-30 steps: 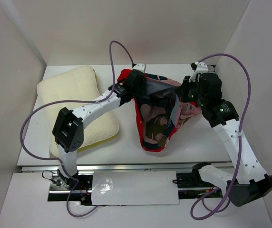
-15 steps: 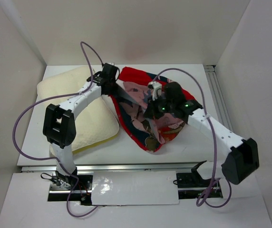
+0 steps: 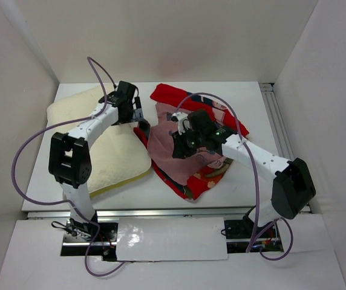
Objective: Put the pillow into the pillowcase
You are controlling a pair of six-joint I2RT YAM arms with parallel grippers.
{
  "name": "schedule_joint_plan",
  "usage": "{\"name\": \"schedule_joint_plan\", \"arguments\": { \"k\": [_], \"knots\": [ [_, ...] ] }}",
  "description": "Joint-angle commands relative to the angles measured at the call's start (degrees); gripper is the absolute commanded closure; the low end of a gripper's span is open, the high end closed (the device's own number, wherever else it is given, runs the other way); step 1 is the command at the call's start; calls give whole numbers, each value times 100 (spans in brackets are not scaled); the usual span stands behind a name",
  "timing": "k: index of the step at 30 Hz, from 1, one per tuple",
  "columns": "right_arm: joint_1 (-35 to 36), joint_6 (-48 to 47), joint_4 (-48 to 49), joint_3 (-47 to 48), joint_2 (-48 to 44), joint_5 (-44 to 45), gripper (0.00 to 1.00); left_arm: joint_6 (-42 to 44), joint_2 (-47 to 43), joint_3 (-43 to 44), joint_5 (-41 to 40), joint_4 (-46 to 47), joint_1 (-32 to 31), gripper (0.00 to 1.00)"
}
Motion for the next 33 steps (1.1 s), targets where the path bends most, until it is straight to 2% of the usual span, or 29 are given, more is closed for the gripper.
{"name": "schedule_joint_plan", "arguments": {
  "k": [1, 2, 8, 13, 15, 18, 21, 23, 24, 26, 30, 31, 33],
  "knots": [
    [6, -40, 52, 264, -125, 629, 66, 16, -466, -59, -168, -344, 98, 0],
    [75, -92, 51, 316, -73, 682, 57, -45, -589, -113, -168, -440, 98, 0],
    [883, -541, -55, 177, 41, 1464, 36, -1055, -1652, -973, -784, -1589, 212, 0],
    [1174, -603, 104, -52, 226, 2315, 36, -1742, -2505, -2648, -520, -1646, 151, 0],
    [1175, -349, 52, -123, 226, 2624, 36, -1943, -2699, -2986, -581, -1584, -7, 0],
    [509, 275, 279, -202, 69, 2696, 38, -1944, -2638, -3216, -424, -1382, -183, 3],
    [-449, 575, 631, 78, -46, 2854, 31, -1997, -2472, -3356, -371, -1215, -288, 4],
    [-819, 497, 405, 595, 391, 3239, 30, -1936, -2471, -3409, -370, -1144, -289, 4],
    [-1038, 339, 316, 1155, 602, 3336, 26, -1936, -2471, -3462, -370, -1144, -289, 4],
    [-1207, -354, 315, 1615, 1329, 3530, 24, -1988, -2532, -3532, -370, -1144, -289, 2],
    [-1785, -1313, 473, 2931, 2702, 3286, 24, -1936, -2428, -3533, -370, -1092, -289, 0],
    [-2014, -1454, 316, 3545, 3296, 3128, 24, -1935, -2296, -3472, -310, -1092, -289, 2],
    [-2112, -1455, -42, 3925, 3906, 3126, 24, -1874, -2165, -3471, -309, -1039, -289, 5]
  ]
}}
